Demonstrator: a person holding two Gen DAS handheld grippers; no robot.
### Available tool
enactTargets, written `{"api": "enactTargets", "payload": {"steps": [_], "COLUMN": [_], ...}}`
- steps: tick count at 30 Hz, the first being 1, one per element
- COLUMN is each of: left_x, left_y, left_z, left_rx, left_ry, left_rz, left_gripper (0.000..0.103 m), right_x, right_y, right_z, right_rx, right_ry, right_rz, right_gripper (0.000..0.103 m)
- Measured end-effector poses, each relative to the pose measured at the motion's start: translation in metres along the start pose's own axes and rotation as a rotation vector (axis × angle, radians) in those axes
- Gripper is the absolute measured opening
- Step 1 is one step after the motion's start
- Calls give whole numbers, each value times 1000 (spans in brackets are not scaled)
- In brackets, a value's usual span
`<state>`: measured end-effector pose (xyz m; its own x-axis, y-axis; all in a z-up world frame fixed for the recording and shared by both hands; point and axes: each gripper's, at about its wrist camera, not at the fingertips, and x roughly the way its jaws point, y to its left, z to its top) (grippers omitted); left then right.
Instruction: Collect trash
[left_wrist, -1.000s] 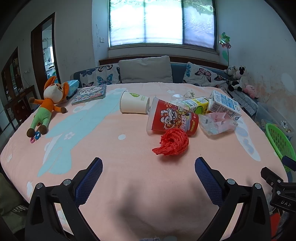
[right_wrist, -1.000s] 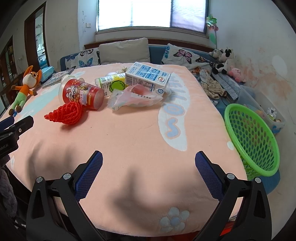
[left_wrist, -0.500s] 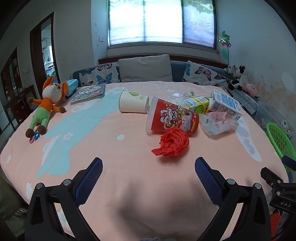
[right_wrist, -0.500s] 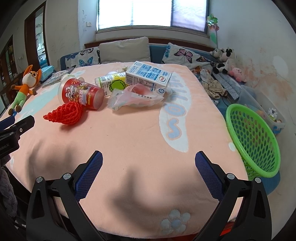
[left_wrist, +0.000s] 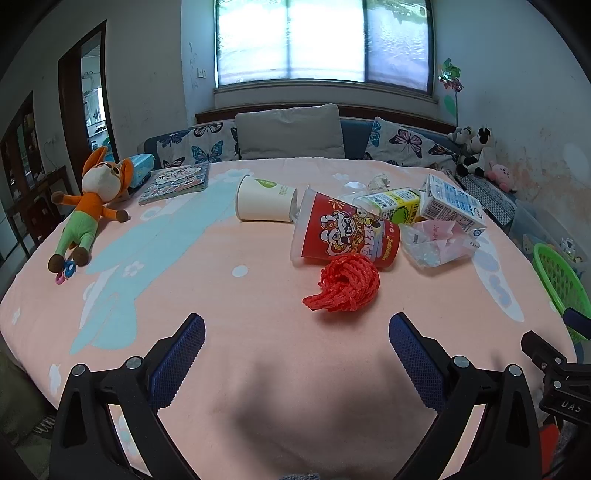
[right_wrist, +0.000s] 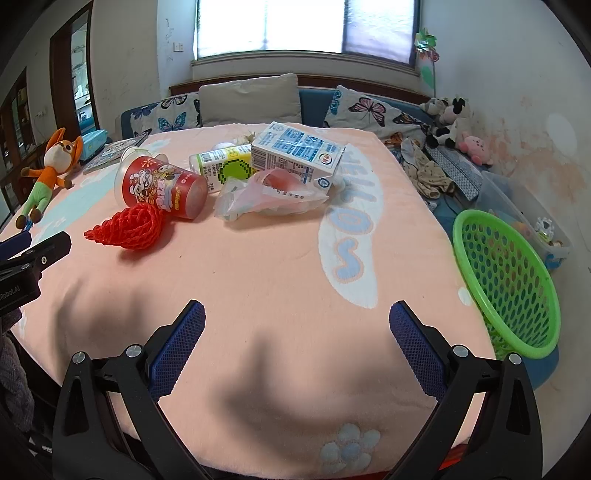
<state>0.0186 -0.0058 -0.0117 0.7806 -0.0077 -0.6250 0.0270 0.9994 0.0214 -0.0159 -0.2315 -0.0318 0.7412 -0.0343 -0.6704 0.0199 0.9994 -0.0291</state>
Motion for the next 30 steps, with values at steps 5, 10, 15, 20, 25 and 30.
{"api": "enactTargets", "payload": {"steps": [5, 10, 15, 20, 25, 30], "left_x": [1, 2, 5, 6, 13, 15], "left_y": [0, 1, 1, 1, 2, 2], "left_z": [0, 1, 4, 7, 19, 25], "left_rx": [0, -1, 1, 0, 1, 7], "left_ry": [3, 4, 9, 5, 12, 14], "left_rz": [-1, -1, 0, 0, 0, 0], "left_gripper": [97, 97, 97, 97, 97, 97], "right_x": [2, 3, 6, 12, 14, 16], "right_y": [0, 0, -1, -2, -2, -4], "right_z": [2, 4, 6, 12, 18, 23], "right_rx": [-3, -5, -5, -5, -14, -20], "right_ry": [3, 4, 8, 18, 13, 13], "right_rz": [3, 3, 2, 3, 2, 1], "right_gripper": [99, 99, 99, 99, 99, 99]}}
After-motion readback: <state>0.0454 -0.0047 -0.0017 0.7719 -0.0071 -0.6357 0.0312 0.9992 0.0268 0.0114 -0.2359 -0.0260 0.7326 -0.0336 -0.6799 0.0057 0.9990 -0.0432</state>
